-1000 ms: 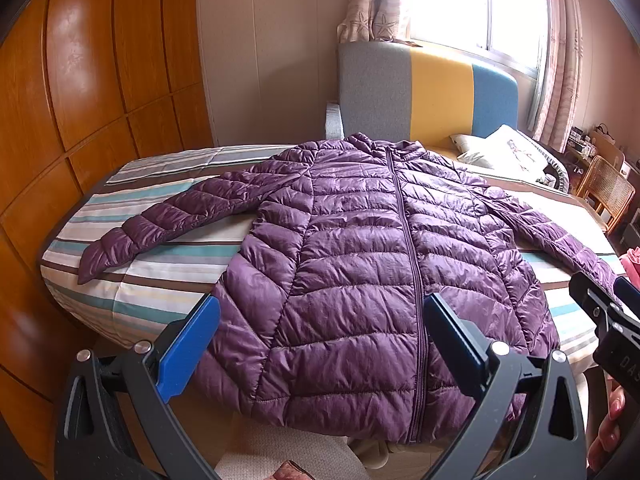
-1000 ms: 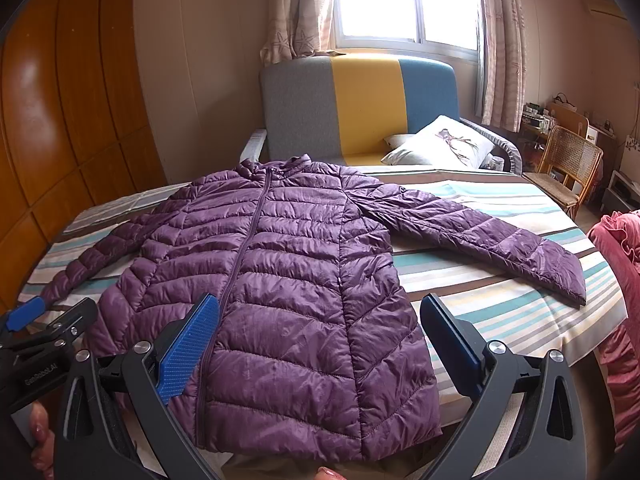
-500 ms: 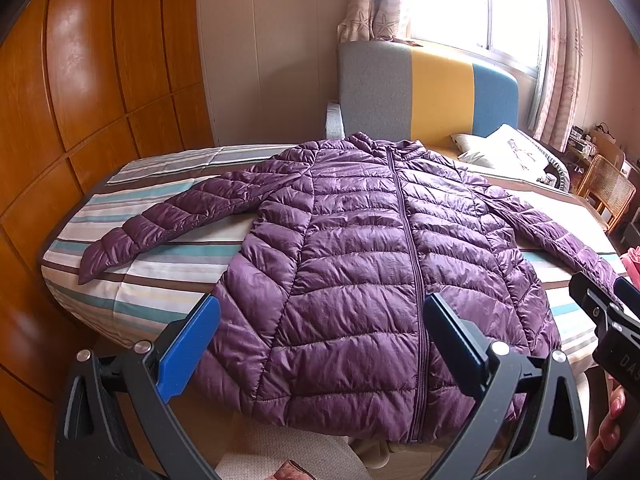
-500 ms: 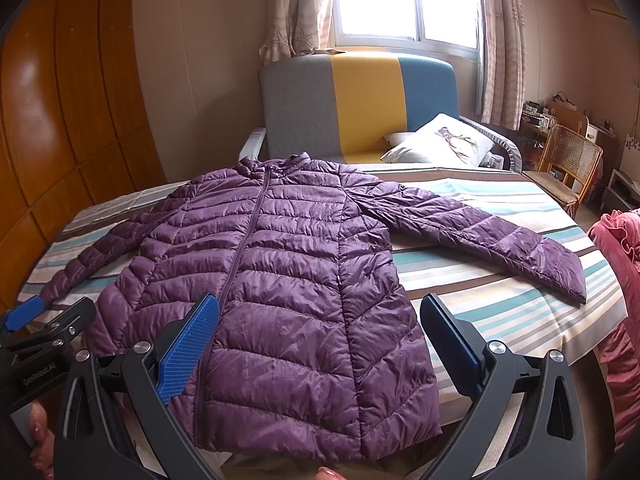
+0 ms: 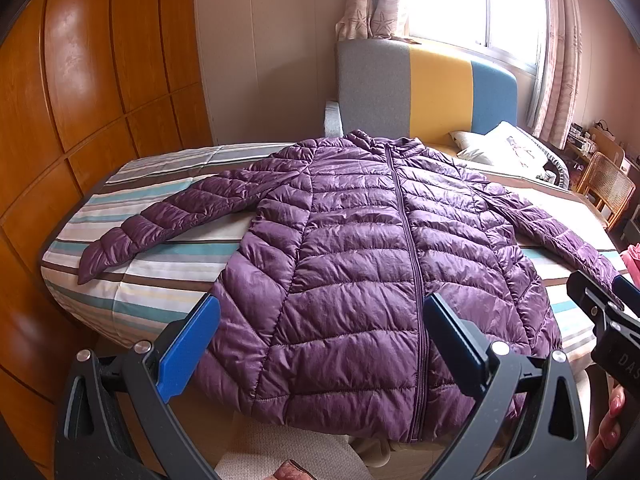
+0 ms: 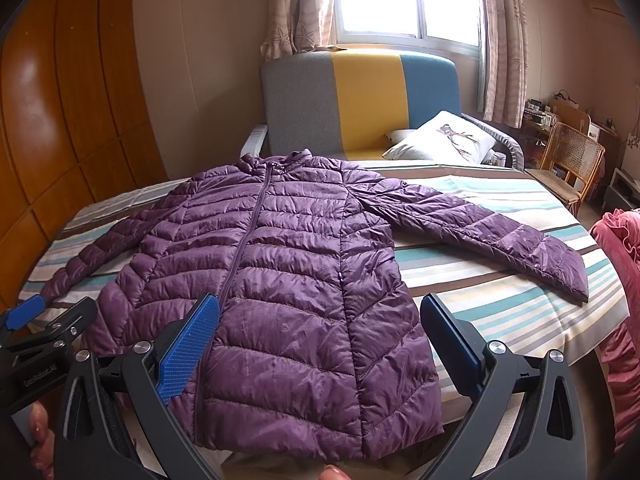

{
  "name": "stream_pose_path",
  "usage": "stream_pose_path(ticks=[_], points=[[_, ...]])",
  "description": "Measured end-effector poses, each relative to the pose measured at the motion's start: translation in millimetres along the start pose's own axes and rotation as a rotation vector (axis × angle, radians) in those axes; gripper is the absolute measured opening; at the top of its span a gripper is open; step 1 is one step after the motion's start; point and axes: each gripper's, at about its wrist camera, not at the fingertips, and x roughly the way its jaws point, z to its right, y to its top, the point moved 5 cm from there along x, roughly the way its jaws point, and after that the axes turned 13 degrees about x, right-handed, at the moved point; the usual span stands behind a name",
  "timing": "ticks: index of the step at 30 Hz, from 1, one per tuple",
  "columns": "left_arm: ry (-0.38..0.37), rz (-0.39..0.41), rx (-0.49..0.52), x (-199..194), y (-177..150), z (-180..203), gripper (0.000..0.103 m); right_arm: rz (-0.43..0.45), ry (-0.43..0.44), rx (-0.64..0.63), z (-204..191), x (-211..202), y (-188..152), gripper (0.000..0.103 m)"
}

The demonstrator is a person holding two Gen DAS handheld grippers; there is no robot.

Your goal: Fold large clothes

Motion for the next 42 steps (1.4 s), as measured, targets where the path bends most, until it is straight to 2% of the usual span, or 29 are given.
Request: stream_pose_path(ticks=[15,21,24,26,28,31,33,37,42], points=[[0.006,-0.032,0.015,15,2,2,0.101,-0.029,-0.011,0.015,9,20,3,0.100],[-0.001,-0.067,0.020,37,6,0,0.101,-0.032,-0.064,0.027,28,37,12,0.100],[0.012,-0.083,0.023,52,9,-1,0.101,-0.059,-0.048,0.048,37,51,15,0.100],[0.030,-0.083,0.038,61,13,-1,0.101,-0.083,-0.005,0.065,42,61,16,0.100],[0.052,-0.070,0.061,70,17,1,0.101,-0.071,0.025,0.092,48,69,17,0.100],[0.073,-0.060,0.098,85,25,2,0.101,-0.090,-0.010,0.086,57,81,15,0.100],[0.082,-0.071,0.106,95,28,2,0.101,-0.136,-0.070,0.086,67,93,13,0.100],[0.073,-0.076,0.123,120,35,0,0.101,-0.178,-0.090,0.224,104,112,15,0.100],[0.052,-0.099,0.107,147,40,-4,0.101,-0.148,-0.133,0.371,155,126,26,0.100]])
